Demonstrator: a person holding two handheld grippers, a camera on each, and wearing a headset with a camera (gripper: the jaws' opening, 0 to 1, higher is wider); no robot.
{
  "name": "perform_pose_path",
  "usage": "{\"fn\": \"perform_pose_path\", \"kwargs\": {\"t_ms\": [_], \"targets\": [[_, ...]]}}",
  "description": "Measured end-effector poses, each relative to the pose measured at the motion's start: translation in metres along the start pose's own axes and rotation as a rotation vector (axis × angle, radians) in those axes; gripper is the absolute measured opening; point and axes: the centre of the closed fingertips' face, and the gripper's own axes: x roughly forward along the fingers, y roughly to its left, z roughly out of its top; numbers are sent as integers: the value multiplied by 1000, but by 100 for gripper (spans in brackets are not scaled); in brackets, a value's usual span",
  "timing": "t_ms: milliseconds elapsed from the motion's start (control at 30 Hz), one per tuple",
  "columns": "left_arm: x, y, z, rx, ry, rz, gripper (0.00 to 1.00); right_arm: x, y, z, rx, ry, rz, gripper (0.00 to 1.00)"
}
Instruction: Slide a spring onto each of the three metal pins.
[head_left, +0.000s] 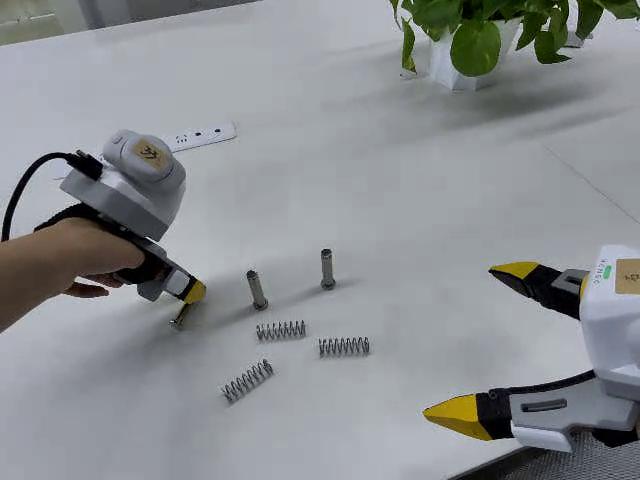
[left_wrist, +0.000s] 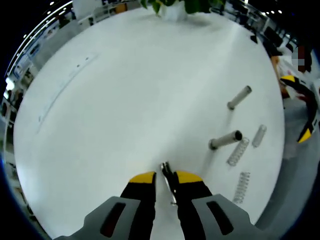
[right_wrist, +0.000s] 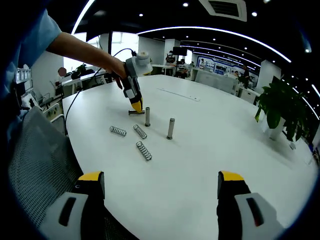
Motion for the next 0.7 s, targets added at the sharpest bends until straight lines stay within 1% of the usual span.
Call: {"fn": "perform_pose_path", "kwargs": {"t_ms": [100, 200, 267, 300, 433, 533, 600, 700], "targets": [[1, -1, -1, -17, -2, -2, 15, 0, 0, 0, -1, 1, 0, 95], [3, 0, -2, -13, 5, 5, 14, 0, 1, -1, -2, 2, 1, 95], [3, 1, -1, -15, 1, 12, 13, 0, 1, 0, -4, 1, 1, 95], [3, 0, -1, -16, 5, 13, 13, 0, 1, 0, -3, 1, 1, 95], [3, -1, -1, 3, 18, 23, 12, 0, 1, 0, -5, 1, 1, 95], [4, 1, -1, 13, 27, 45, 10, 0, 1, -1, -8, 4, 2, 95], [4, 1, -1, 2, 32, 55, 10, 0, 1, -1, -11, 4, 2, 95], [4, 0, -1, 20, 44, 75, 9, 0, 1, -1, -11, 4, 1, 95]]}}
